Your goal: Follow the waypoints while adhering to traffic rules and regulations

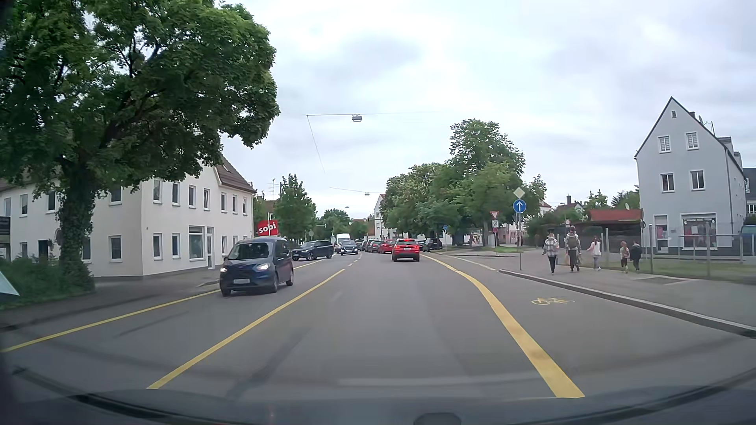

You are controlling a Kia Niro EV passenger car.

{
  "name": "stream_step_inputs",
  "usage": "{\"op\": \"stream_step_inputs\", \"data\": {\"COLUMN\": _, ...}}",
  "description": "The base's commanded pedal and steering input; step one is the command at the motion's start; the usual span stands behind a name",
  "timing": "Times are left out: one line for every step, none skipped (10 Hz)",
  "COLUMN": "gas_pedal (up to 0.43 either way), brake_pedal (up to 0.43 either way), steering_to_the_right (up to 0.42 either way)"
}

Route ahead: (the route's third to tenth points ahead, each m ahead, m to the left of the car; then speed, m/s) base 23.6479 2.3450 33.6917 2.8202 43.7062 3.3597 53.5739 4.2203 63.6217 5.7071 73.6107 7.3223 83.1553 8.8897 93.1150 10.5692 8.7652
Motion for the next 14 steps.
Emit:
{"op": "stream_step_inputs", "data": {"gas_pedal": 0.047, "brake_pedal": 0.000, "steering_to_the_right": 0.009}}
{"op": "stream_step_inputs", "data": {"gas_pedal": 0.047, "brake_pedal": 0.000, "steering_to_the_right": 0.008}}
{"op": "stream_step_inputs", "data": {"gas_pedal": 0.047, "brake_pedal": 0.000, "steering_to_the_right": 0.007}}
{"op": "stream_step_inputs", "data": {"gas_pedal": 0.047, "brake_pedal": 0.000, "steering_to_the_right": 0.007}}
{"op": "stream_step_inputs", "data": {"gas_pedal": 0.047, "brake_pedal": 0.000, "steering_to_the_right": 0.007}}
{"op": "stream_step_inputs", "data": {"gas_pedal": 0.047, "brake_pedal": 0.000, "steering_to_the_right": 0.007}}
{"op": "stream_step_inputs", "data": {"gas_pedal": 0.047, "brake_pedal": 0.000, "steering_to_the_right": 0.006}}
{"op": "stream_step_inputs", "data": {"gas_pedal": 0.047, "brake_pedal": 0.000, "steering_to_the_right": 0.006}}
{"op": "stream_step_inputs", "data": {"gas_pedal": 0.047, "brake_pedal": 0.000, "steering_to_the_right": 0.006}}
{"op": "stream_step_inputs", "data": {"gas_pedal": 0.047, "brake_pedal": 0.000, "steering_to_the_right": 0.005}}
{"op": "stream_step_inputs", "data": {"gas_pedal": 0.059, "brake_pedal": 0.000, "steering_to_the_right": 0.002}}
{"op": "stream_step_inputs", "data": {"gas_pedal": 0.079, "brake_pedal": 0.000, "steering_to_the_right": -0.002}}
{"op": "stream_step_inputs", "data": {"gas_pedal": 0.087, "brake_pedal": 0.000, "steering_to_the_right": -0.004}}
{"op": "stream_step_inputs", "data": {"gas_pedal": 0.087, "brake_pedal": 0.000, "steering_to_the_right": -0.004}}
